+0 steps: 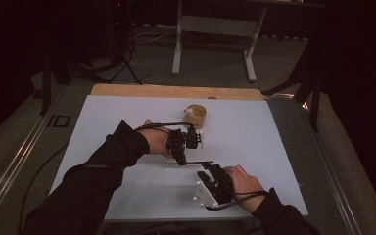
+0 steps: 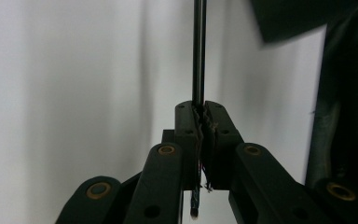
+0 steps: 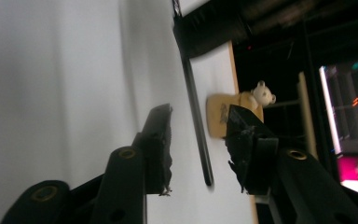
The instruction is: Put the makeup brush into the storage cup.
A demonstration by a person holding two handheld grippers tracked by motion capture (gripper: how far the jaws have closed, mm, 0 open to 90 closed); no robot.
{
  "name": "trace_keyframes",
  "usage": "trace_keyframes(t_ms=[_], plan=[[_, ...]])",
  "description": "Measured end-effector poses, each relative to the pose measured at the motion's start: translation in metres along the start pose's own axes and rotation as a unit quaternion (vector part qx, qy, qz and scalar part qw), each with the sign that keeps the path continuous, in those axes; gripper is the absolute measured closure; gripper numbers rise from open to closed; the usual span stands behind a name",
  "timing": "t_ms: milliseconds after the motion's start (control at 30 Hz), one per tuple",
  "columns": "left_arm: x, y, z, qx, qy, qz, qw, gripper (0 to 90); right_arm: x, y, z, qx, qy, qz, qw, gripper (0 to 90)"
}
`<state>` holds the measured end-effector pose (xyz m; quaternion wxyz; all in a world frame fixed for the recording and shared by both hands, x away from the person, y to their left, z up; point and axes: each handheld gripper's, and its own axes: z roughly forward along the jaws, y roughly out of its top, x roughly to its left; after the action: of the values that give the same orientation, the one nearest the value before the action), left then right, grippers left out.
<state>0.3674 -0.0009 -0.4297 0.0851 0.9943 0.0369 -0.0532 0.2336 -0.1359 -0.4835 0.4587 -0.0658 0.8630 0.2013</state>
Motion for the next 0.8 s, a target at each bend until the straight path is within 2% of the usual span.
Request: trace_keyframes(t_ms=[33,167,300,333,467,533,633,667,700,733,767,800], plan=[[0.000,0.001,0.000,-0.001,-0.001,-0.004,1.0000,86.3,0.003,0.003,0.002,0.003,-0.010,-0.013,0.9999,63.2],[-0.002,0.005,0.000,-0.011,-0.002,0.001,0.9999,86.3,0.006,0.009,0.012,0.016,-0.019,-0.037,0.9990,66.0],[-0.002,0.007,-0.002,-0.017,-0.005,0.001,0.9998,86.3,0.009,0.012,0.022,0.035,-0.033,-0.071,0.9963,72.4],[-0.002,0.007,-0.002,-0.020,0.002,0.002,0.9998,86.3,0.009,0.012,0.024,0.039,-0.031,-0.073,0.9961,74.7],[-0.001,0.008,-0.003,-0.026,0.001,-0.002,0.9997,86.3,0.009,0.012,0.029,0.055,-0.042,-0.086,0.9939,83.4],[0.000,0.008,-0.004,-0.029,0.003,-0.007,0.9996,86.2,0.009,0.012,0.032,0.061,-0.050,-0.098,0.9921,84.6],[0.002,0.006,-0.004,-0.040,0.006,-0.008,0.9992,85.9,0.009,0.013,0.034,0.070,-0.055,-0.099,0.9912,85.4],[0.001,0.006,-0.005,-0.044,0.012,0.002,0.9990,85.7,0.007,0.013,0.034,0.070,-0.051,-0.096,0.9917,85.5],[0.002,0.004,-0.007,-0.059,0.021,0.009,0.9980,85.1,0.006,0.013,0.034,0.070,-0.049,-0.089,0.9923,85.6],[0.002,0.003,-0.009,-0.072,0.018,0.005,0.9972,84.6,0.005,0.012,0.034,0.072,-0.054,-0.090,0.9918,85.7],[0.002,0.002,-0.011,-0.081,0.024,0.009,0.9963,79.9,0.003,0.011,0.034,0.072,-0.052,-0.086,0.9924,85.7],[0.002,0.001,-0.014,-0.092,0.029,0.004,0.9953,74.7,0.001,0.011,0.034,0.074,-0.055,-0.083,0.9923,85.7]])
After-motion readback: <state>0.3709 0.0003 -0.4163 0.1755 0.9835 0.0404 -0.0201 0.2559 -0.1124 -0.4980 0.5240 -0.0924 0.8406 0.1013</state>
